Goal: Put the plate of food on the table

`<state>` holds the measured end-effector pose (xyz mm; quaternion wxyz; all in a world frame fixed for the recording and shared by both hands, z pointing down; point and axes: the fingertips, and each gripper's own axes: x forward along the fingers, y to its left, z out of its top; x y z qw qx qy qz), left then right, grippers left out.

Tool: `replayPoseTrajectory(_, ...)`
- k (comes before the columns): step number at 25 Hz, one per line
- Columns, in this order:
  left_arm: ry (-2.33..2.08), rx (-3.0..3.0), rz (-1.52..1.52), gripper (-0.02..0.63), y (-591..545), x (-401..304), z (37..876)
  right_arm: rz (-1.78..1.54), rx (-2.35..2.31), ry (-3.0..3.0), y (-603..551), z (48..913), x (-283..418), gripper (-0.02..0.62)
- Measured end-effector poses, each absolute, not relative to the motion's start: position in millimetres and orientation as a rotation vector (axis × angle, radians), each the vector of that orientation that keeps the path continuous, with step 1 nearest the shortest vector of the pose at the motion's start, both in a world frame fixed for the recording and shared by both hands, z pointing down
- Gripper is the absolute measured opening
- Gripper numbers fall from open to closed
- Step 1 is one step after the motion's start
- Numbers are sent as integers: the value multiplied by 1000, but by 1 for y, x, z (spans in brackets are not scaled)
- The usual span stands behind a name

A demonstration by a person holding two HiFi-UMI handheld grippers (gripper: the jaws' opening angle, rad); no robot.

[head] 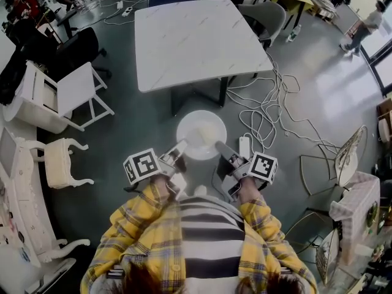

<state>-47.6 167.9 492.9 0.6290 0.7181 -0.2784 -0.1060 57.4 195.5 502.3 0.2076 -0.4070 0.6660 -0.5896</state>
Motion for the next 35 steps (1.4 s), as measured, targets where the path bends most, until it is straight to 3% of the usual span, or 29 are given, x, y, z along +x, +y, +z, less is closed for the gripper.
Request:
replayPoseTrajectory(15, -660, 1615, -261, 5, 127, -44, 504, -1665, -1118, 1851, 154, 511, 60, 8)
replayPoseTrajectory(35, -596, 1642, -235, 5, -49, -44, 497, -1610, -1193, 1817, -13, 500, 57, 9)
